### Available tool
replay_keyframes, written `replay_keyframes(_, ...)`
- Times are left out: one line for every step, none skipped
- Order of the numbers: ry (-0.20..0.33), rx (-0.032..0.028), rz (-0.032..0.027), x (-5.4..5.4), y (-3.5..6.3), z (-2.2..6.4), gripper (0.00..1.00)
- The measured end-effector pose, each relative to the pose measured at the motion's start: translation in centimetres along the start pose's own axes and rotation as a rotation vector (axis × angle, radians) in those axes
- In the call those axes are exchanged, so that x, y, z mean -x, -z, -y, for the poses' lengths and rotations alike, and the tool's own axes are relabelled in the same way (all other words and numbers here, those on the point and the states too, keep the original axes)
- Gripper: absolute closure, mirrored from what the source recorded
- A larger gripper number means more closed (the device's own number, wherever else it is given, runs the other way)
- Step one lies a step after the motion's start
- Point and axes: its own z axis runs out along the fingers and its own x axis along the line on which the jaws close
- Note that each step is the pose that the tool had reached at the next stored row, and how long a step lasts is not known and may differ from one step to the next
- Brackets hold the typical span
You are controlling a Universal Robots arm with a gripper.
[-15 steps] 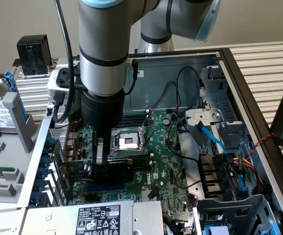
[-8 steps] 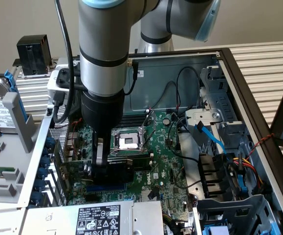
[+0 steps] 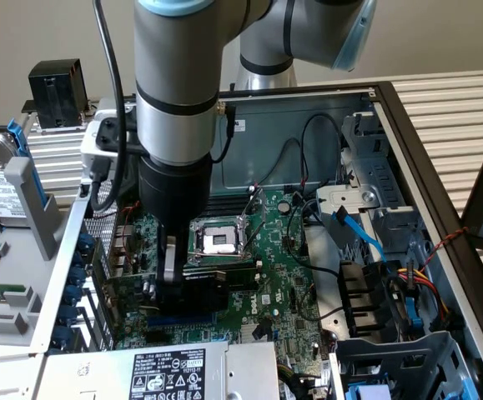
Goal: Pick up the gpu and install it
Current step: 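Insert the gpu into the slot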
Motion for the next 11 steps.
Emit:
replay_keyframes(0.0, 0.0, -0.0001, 0.0, -0.01, -0.03, 0.73)
replay_keyframes(0.0, -0.0001, -0.0003, -0.01, -0.02, -0.07, 0.73)
replay_keyframes(0.0, 0.0, -0.0005, -0.01, -0.02, -0.08, 0.73)
replay_keyframes(0.0, 0.0001, -0.0008, -0.01, -0.01, -0.09, 0.73)
replay_keyframes(0.0, 0.0, -0.0009, -0.01, -0.01, -0.09, 0.73)
replay_keyframes(0.0, 0.0001, -0.0012, -0.01, -0.01, -0.1, 0.73)
replay_keyframes(0.0, 0.0001, -0.0015, -0.02, -0.01, -0.1, 0.73)
replay_keyframes(0.0, 0.0001, -0.0017, -0.02, -0.01, -0.1, 0.73)
replay_keyframes(0.0, 0.0001, -0.0019, -0.02, -0.01, -0.1, 0.73)
replay_keyframes(0.0, 0.0, -0.002, -0.01, -0.01, -0.09, 0.73)
replay_keyframes(0.0, 0.0, -0.0022, -0.01, -0.01, -0.09, 0.73)
